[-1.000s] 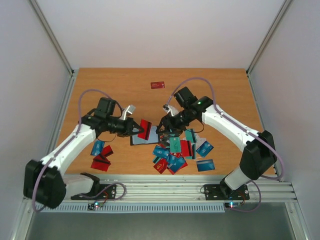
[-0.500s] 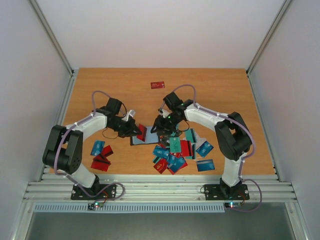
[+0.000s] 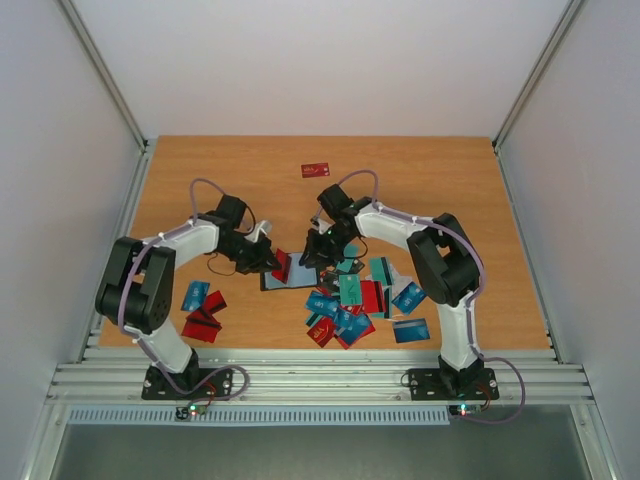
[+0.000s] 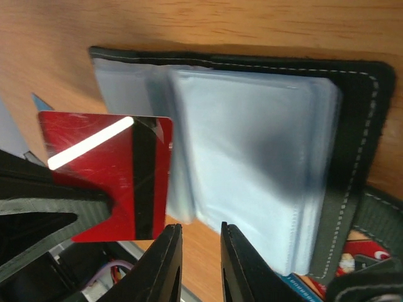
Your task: Put the credit cards into the card holder
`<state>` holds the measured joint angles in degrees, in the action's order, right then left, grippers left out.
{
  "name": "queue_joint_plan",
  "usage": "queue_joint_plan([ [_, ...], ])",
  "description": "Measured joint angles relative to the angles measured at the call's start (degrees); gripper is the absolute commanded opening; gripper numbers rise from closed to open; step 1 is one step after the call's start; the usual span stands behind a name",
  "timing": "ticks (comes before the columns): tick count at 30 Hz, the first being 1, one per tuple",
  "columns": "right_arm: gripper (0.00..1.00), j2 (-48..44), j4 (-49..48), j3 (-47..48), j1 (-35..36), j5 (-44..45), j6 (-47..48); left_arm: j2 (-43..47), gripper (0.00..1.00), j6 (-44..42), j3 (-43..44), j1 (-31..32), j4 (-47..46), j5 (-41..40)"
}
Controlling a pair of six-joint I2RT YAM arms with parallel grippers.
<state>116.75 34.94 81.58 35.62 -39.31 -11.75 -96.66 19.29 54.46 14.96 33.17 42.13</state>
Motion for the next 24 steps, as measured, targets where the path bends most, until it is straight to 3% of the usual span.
queue_joint_plan([
  [24, 0.11, 4.33, 2.6, 0.02, -2.67, 0.9, 2.1, -4.33, 0.0, -1.81, 0.33, -0.15, -0.17, 2.29],
])
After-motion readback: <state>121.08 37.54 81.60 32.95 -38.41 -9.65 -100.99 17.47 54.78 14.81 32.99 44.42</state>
